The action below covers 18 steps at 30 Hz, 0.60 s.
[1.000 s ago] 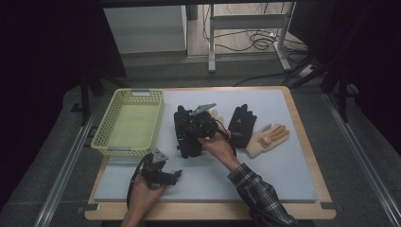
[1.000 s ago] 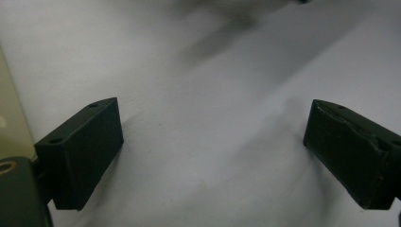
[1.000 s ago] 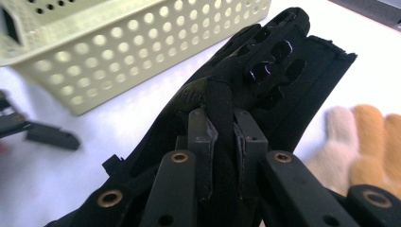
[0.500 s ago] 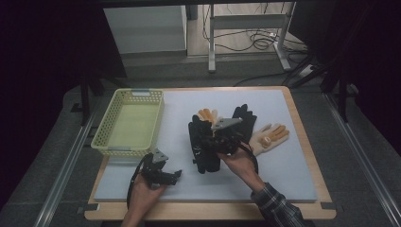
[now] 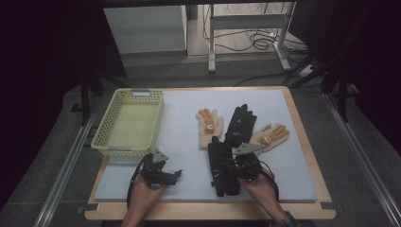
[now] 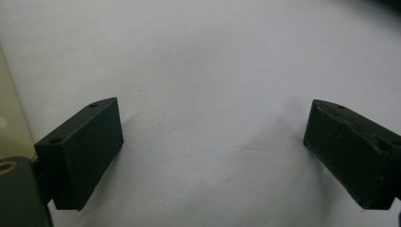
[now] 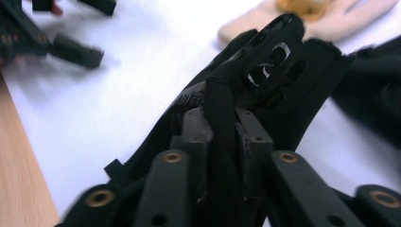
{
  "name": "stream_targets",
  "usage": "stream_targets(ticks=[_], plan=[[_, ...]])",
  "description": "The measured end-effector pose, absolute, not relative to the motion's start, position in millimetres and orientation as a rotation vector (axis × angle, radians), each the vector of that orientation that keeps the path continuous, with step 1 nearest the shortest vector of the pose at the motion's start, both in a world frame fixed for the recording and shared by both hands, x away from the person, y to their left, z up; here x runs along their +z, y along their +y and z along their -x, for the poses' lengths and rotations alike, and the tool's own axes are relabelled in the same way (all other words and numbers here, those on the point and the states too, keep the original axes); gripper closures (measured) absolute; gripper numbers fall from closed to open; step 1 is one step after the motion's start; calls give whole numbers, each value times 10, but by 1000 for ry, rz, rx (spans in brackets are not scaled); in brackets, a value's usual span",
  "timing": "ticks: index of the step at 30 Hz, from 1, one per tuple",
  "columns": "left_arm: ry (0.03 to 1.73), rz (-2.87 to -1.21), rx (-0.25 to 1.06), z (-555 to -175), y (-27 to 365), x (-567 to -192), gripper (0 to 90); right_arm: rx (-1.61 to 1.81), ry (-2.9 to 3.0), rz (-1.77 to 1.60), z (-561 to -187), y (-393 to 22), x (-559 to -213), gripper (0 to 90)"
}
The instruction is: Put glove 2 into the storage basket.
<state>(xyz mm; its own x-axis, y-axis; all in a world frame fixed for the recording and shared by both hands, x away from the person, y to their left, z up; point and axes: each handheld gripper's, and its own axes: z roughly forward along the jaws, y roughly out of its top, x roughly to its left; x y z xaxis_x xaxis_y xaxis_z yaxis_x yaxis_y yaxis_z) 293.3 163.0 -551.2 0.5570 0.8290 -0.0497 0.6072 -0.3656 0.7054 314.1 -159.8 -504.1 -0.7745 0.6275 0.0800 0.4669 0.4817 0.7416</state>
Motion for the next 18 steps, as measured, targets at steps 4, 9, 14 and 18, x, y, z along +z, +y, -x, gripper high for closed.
stream_targets(ticks=[4, 9, 14, 18], plan=[[1148, -2102, 414, -2932, 1629, -5512, 56, 1154, 2509, -924, -3110, -1634, -5024, 546], [1148, -2102, 414, -2932, 1629, -5512, 56, 1162, 2448, -946, -3118, -1862, -4868, 504], [1148, -2102, 413, -2933, 1629, -5513, 56, 1095, 2451, -1021, -3118, -2188, -5027, 660], [1149, -2102, 413, -2933, 1629, -5512, 56, 1082, 2491, -988, -3055, -2189, -5146, 673]])
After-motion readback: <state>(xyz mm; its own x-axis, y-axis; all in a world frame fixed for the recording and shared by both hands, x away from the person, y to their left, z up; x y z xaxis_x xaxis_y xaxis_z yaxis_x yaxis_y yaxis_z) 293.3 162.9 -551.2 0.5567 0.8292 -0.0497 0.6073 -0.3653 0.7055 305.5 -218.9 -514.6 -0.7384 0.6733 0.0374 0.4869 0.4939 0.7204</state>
